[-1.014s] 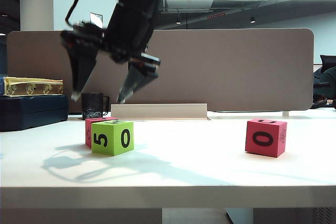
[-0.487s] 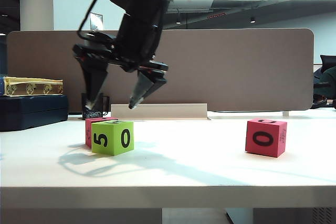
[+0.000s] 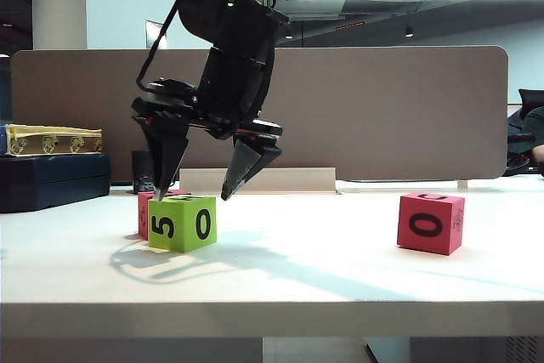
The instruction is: Select the appropriate blocks from the scattered letter blocks on the table and arrange them in a row to spell out "THU".
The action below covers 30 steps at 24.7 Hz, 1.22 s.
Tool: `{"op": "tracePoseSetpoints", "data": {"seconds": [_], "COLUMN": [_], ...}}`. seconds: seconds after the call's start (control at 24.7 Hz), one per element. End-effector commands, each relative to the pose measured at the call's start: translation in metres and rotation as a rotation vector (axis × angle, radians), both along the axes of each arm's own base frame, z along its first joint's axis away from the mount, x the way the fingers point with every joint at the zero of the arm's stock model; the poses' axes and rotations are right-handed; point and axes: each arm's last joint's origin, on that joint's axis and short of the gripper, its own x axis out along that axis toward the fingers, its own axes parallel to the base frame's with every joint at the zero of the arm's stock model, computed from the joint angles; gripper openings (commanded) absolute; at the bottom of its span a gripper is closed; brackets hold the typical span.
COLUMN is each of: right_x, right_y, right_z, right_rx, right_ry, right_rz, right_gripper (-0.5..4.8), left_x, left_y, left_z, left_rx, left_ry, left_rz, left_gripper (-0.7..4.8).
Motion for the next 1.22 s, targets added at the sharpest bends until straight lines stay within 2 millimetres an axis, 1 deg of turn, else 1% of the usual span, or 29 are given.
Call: {"op": "tracePoseSetpoints", "data": {"seconds": [0.04, 0.16, 0.2, 0.28, 0.45, 0.53, 0.61, 0.65, 0.69, 0.77, 0.89, 1.22], "right_x": [-0.001, 0.0, 0.0, 0.0, -0.001, -0.001, 0.0, 0.0, 0.001, 0.001, 0.0, 0.004], "right_y": [0.001, 0.002, 0.002, 0.003, 0.005, 0.006, 0.006, 0.005, 0.005, 0.005, 0.004, -0.009], "right_z": [0.004, 0.001, 0.0, -0.002, -0.006, -0.005, -0.005, -0.005, -0.005, -0.005, -0.005, -0.007], "right_rx": [0.015, 0.012, 0.011, 0.008, 0.002, 0.008, 0.011, 0.004, 0.0, -0.006, -0.031, -0.124], "right_ry": [-0.007, -0.004, -0.003, 0.001, 0.005, -0.001, -0.005, -0.014, -0.017, -0.022, -0.029, -0.02], "right_rz": [0.009, 0.01, 0.009, 0.01, 0.014, 0.015, 0.014, 0.008, 0.005, 0.001, -0.011, -0.067], "right_gripper": [4.4, 4.38, 4.29, 4.04, 3.31, 3.19, 2.59, 2.14, 2.05, 2.05, 1.7, 1.69], "left_x": [-0.001, -0.001, -0.001, -0.001, 0.0, 0.0, 0.0, 0.0, 0.0, 0.0, 0.0, 0.0], "left_y": [0.0, 0.0, 0.0, 0.0, 0.0, 0.0, 0.0, 0.0, 0.0, 0.0, 0.0, 0.0], "left_z": [0.001, 0.001, 0.001, 0.001, 0.002, 0.002, 0.002, 0.002, 0.002, 0.002, 0.002, 0.002], "left_rx": [-0.006, -0.006, -0.006, -0.006, -0.008, -0.008, -0.008, -0.008, -0.007, -0.007, -0.005, -0.005], "left_ry": [-0.008, -0.008, -0.008, -0.009, -0.014, -0.014, -0.015, -0.015, -0.014, -0.014, -0.015, -0.015], "left_rz": [-0.003, -0.003, -0.003, -0.003, -0.003, -0.003, -0.003, -0.003, -0.003, -0.003, -0.005, -0.006], "left_gripper": [-0.06, -0.06, -0.06, -0.06, -0.06, -0.06, -0.06, -0.06, -0.06, -0.06, -0.06, -0.06]}}
